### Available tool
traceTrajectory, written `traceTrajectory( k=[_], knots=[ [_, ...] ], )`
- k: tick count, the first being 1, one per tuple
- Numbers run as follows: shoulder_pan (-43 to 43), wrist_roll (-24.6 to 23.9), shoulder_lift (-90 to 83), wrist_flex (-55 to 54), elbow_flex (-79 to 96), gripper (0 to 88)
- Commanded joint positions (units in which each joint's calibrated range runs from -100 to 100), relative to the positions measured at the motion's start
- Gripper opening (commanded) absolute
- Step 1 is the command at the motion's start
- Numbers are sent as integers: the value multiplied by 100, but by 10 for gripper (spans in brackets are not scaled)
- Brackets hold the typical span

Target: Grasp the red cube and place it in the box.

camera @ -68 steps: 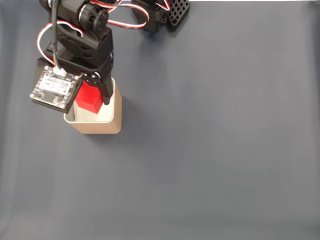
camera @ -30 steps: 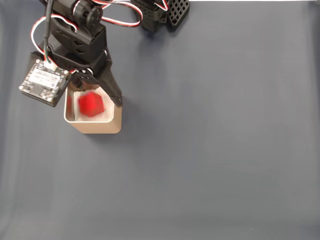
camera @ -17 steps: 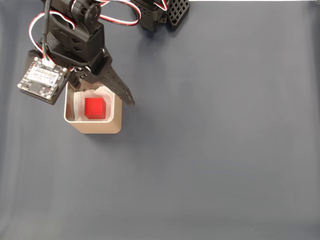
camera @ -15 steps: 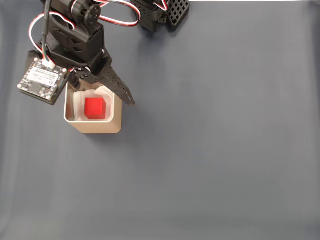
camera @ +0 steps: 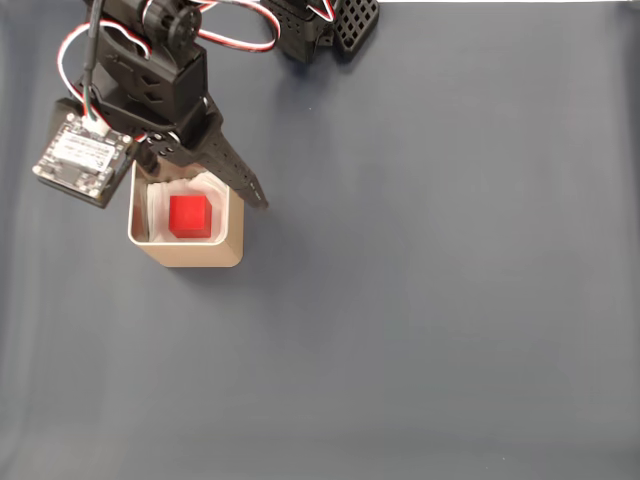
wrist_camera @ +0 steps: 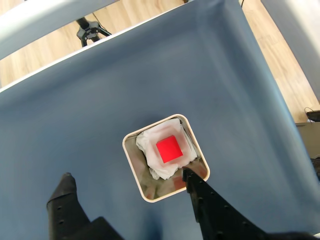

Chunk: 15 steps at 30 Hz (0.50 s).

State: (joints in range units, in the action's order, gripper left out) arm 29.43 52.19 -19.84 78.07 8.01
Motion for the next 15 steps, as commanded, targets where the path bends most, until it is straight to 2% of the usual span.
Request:
traceTrajectory(
  k=[1,5,15],
  knots=[
    [57,-5,-348,-96,-36,496],
    [57,-132,-409,-219,10,469],
    [-49,-337,-634,-958,393,231]
  ],
)
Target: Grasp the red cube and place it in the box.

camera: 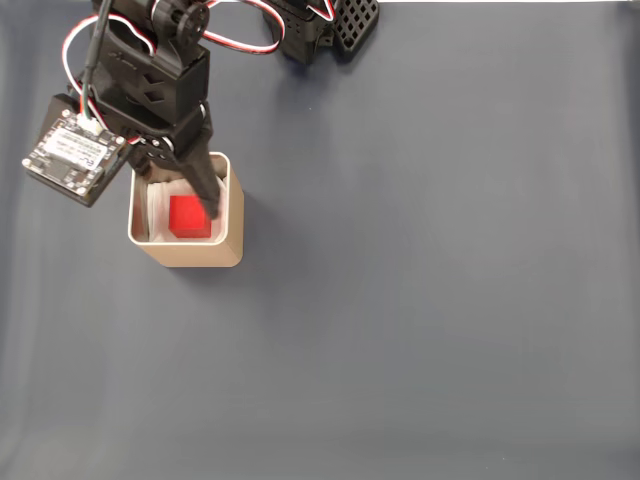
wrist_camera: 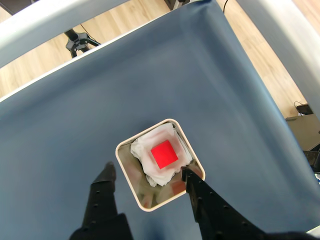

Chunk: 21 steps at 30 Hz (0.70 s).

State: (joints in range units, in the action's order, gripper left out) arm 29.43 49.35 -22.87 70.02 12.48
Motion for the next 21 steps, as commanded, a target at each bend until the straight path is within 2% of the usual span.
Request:
traceTrajectory(
  k=[1,11,21],
  knots=[
    [-64,-68,-348,-162,-54,211],
    [-518,-161,-573,-178,-72,21],
    [-1689,-225,-928,-211,-236,2]
  ],
)
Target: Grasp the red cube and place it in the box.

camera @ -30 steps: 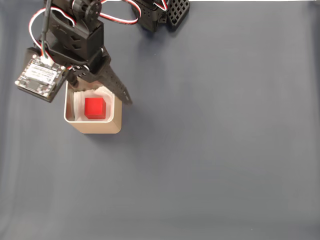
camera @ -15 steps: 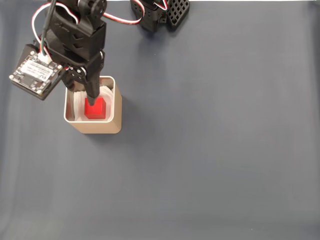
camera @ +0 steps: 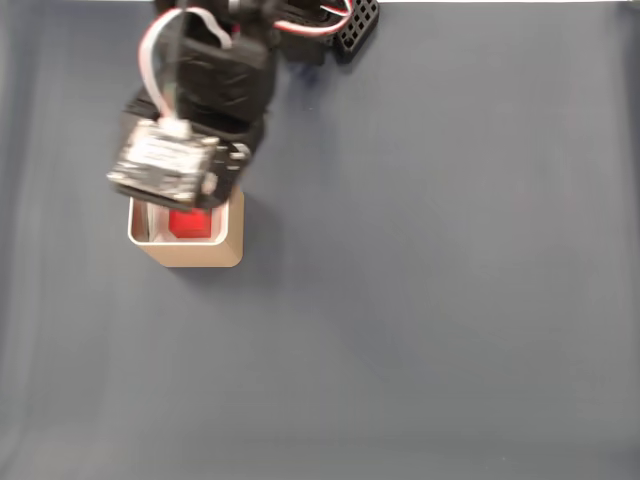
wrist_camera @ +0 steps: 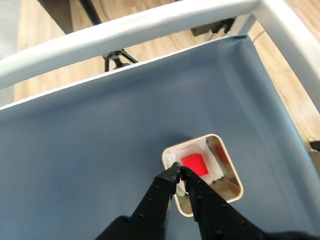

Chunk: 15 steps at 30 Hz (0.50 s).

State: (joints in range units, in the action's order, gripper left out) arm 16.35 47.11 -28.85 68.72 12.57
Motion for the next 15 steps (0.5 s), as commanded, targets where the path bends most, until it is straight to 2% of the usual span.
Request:
traceTrajectory(
  k=[1,7,15],
  knots=[
    [-502,0,-374,-81,-227,2],
    [-1127,-49,-755,-172,256,2],
    [-1418,-78,-1871,-631,2143,2]
  ],
)
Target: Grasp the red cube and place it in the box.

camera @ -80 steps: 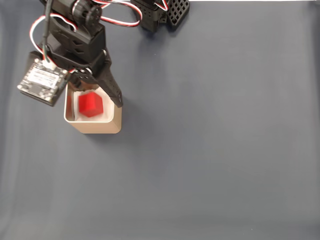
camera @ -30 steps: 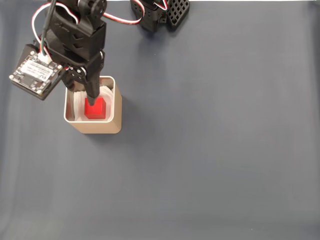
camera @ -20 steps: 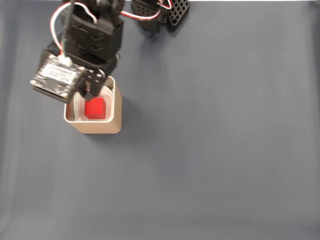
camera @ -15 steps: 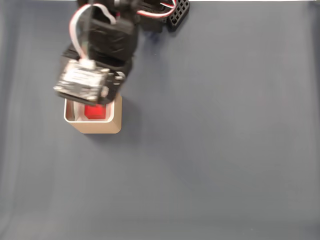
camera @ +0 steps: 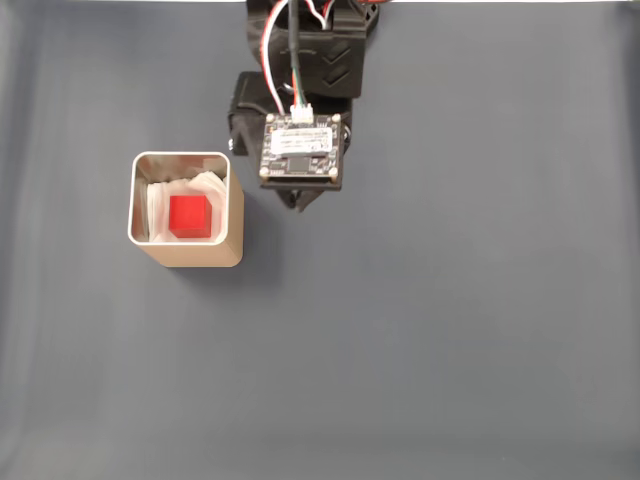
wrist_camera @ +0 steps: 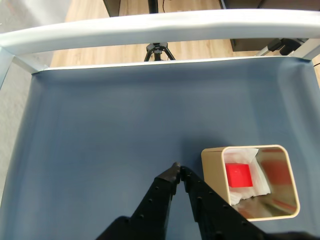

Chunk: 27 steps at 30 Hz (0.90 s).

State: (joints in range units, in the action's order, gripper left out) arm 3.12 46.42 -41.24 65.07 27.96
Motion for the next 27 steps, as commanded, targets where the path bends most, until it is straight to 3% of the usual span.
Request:
traceTrajectory(
  k=[1,15,27],
  knots=[
    [-110,-10,-813,-348,914,2],
    [-138,151,-3600,-832,4615,2],
    [-24,195,-5262,-520,6484,2]
  ],
)
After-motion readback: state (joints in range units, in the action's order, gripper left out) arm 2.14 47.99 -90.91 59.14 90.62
